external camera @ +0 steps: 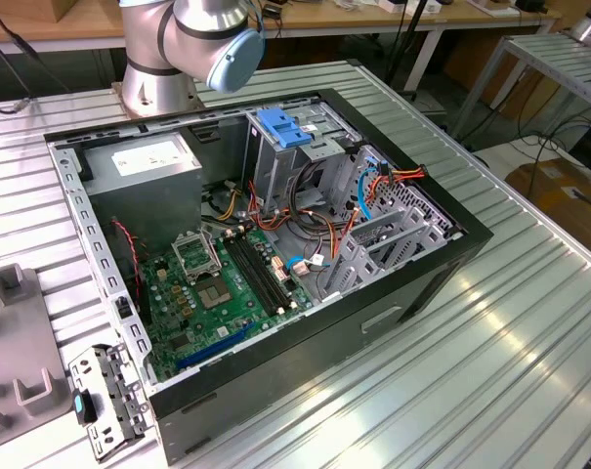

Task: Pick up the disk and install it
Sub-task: 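Pick up the disk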

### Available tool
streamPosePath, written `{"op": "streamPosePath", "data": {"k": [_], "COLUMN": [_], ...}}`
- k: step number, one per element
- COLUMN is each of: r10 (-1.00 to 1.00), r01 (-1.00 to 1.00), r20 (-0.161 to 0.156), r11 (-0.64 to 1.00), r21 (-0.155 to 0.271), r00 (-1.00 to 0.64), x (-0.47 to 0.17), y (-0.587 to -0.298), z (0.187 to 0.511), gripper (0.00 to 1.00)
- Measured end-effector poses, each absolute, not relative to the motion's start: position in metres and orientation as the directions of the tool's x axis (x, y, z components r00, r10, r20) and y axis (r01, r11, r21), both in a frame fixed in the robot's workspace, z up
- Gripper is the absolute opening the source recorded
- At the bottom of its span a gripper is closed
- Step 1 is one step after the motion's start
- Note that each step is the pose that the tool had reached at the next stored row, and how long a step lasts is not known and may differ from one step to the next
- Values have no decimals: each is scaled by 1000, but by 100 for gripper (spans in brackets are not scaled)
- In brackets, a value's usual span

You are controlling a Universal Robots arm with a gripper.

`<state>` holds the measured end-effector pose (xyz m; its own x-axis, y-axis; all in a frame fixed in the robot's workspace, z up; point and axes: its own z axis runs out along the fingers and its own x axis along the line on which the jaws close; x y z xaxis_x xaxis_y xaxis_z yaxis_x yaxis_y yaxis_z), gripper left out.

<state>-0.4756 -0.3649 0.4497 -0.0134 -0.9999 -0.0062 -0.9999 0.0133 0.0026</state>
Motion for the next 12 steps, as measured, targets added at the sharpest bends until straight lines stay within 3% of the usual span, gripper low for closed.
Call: {"op": "streamPosePath", "data": {"k": [12], "r10": [-1000], "r01": [-1000], "r20": [-6], "r11": [13], "r21": [3], "r00": [-13], "x": [-476], "y": [-365], "z": [470], "gripper": [37]}}
